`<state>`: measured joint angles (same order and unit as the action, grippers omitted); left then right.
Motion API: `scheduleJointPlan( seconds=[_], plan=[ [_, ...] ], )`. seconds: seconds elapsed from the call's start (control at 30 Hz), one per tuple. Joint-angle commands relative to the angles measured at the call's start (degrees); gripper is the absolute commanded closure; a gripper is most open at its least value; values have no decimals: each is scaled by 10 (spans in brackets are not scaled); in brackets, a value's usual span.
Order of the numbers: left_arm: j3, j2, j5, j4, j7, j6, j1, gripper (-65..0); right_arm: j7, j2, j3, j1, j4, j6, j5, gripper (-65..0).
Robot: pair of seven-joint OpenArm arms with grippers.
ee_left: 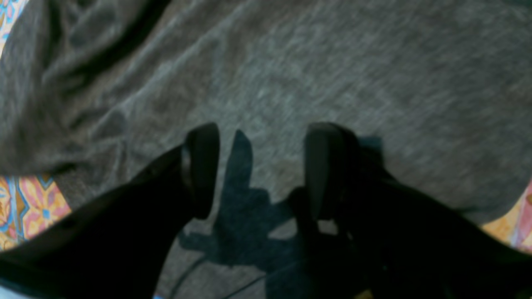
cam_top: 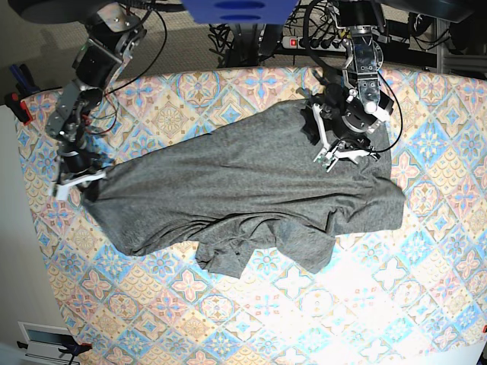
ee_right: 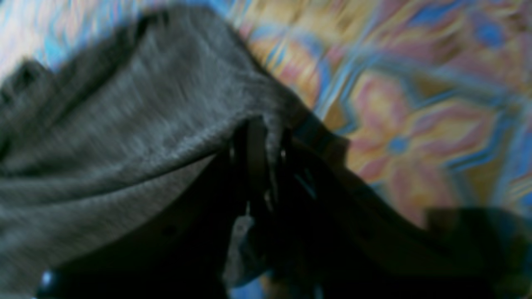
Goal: Layout the t-shirt on the table in an organized manner, then fold the t-shirt properly
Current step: 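Stretch the grey shirt apart with both grippers, spreading it flat, then release the shirt with the left gripper and lift it off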
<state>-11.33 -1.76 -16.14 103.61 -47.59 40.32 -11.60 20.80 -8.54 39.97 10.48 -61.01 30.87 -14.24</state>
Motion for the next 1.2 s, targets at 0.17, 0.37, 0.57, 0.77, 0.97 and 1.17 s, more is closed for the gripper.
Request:
scheduleJointPlan(
  seconds=[0.17,0.37,0.57,0.77,0.97,1.17],
  plan=[
    [-3,-4,2,10,9,-3,-6,-326,-64,-8,146,12,-15,-54,73,0],
    [-1,-2,7,10,9,-3,-23,-327,-107,-8,169,-9,-15,-71,115,0],
    [-4,36,-7,10,8,-3,-23,-329,-107,-7,168,-16,-15,-71,116,0],
    [-5,80,10,85,8,-3,-37,-326,-107,-7,166,-16,-12,-70,117,0],
    [-8,108,97,142,8,-3,-73,-329,-106,-7,145,-18,-11,-70,117,0],
    [-71,106,283,138,-55,-3,-96,-389,-109,-7,114,-36,-12,-70,117,0]
  ],
)
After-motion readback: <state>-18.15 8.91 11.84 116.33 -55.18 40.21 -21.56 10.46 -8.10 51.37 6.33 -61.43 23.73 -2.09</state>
